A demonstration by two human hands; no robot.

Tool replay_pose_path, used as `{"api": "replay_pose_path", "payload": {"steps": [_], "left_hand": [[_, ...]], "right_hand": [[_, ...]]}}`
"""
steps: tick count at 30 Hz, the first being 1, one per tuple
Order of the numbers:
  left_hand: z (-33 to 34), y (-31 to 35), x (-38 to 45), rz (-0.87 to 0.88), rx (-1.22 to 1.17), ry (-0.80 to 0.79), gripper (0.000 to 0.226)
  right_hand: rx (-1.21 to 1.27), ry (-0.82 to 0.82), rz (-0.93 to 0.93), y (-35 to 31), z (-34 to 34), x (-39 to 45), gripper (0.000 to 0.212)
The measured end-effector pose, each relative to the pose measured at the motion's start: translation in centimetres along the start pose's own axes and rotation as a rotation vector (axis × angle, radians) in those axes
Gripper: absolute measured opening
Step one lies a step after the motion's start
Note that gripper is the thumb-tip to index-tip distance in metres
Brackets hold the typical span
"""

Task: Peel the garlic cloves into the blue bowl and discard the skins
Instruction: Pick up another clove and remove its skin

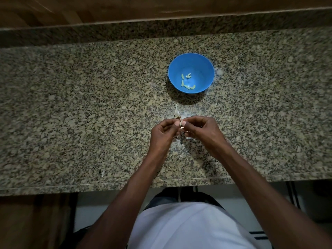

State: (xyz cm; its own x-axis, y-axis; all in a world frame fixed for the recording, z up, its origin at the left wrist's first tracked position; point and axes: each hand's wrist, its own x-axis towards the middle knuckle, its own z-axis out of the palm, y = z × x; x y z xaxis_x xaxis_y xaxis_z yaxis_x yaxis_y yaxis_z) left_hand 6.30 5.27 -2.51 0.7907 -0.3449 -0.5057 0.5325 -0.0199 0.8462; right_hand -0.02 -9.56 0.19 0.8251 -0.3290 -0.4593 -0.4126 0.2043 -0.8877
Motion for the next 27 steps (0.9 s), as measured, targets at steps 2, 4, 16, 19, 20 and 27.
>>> {"api": "replay_pose_path", "payload": {"steps": [2,4,16,19,20,27], "left_hand": [[-0.2,0.3,-0.3,0.048,0.053,-0.006,0.018],[-0.4,0.6,-0.6,0.096,0.112,-0.015,0.020],[-1.2,1.6,0.4,0.489,0.763,-0.025,0.021],[-1.0,1.4,0.5,0.519,0.796,-0.039,0.019],[-0.9,1.4,0.5,0.505,0.784,-0.046,0.018],[-0.4,1.7,0.4,0.338,0.626,-0.119,0.020]], "right_hand": [[-0.015,0.018,-0.015,0.1,0.1,0.0,0.018],[-0.038,0.037,-0.028,0.2,0.2,0.1,0.019],[-0.270,0.101,-0.128,0.6,0.8,0.2,0.025],[-0.271,0.114,-0.146,0.9,0.8,0.0,0.024],[-0.252,0.104,-0.145,0.9,0.7,-0.1,0.023],[-0.051,0.033,-0.123,0.3,0.0,-0.3,0.019]]}}
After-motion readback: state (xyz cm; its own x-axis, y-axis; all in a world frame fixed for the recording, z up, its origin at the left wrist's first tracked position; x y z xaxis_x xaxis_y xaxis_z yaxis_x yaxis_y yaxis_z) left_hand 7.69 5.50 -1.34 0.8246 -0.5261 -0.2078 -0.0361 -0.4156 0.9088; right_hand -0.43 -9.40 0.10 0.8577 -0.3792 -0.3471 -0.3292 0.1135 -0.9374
